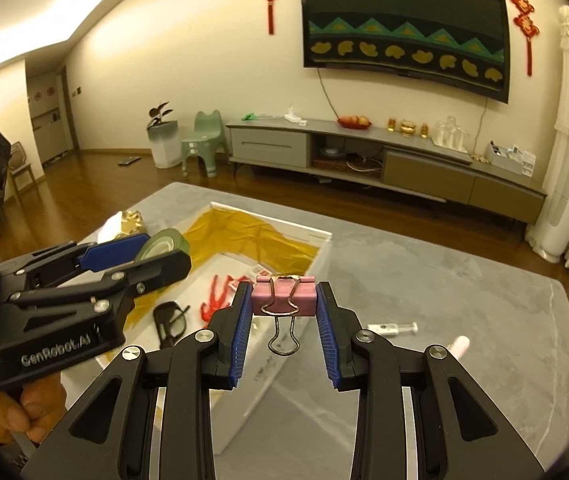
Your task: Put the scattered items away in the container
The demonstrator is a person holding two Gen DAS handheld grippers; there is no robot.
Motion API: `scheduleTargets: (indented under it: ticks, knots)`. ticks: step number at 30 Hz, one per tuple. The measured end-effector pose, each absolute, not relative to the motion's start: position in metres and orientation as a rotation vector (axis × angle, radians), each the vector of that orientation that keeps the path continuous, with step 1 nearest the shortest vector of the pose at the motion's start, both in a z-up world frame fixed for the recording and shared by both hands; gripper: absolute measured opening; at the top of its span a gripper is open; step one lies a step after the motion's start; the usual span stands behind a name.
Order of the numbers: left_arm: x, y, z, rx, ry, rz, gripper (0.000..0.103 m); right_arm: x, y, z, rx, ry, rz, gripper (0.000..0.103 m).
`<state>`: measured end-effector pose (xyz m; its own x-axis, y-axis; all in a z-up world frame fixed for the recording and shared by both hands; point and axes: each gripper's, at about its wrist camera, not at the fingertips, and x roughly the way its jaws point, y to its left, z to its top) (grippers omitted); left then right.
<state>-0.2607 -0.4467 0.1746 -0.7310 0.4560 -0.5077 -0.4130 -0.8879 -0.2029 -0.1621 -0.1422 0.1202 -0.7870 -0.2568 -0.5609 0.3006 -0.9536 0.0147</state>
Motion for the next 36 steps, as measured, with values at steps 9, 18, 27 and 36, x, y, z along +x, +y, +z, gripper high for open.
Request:
scheduleTargets:
  ticks: [9,18,27,36]
  knots:
    - [-0.289,-0.489,0.170,-0.866,-0.239,2.576,0.049,-0.167,-0.173,0.115,0.821,0.132,-2.661,0.033]
    - [-0.314,-0.512,0.156,-0.967,-0.288,2.579,0.049,-0.185,-0.198,0.102,0.832,0.185,-2.605,0.033]
    - [-0.353,-0.516,0.144,-1.045,-0.261,2.578,0.049,-0.215,-0.216,0.091,0.860,0.229,-2.571,0.033]
    - [-0.390,-0.509,0.133,-1.102,-0.245,2.567,0.049,-0.241,-0.222,0.077,0.911,0.271,-2.513,0.033]
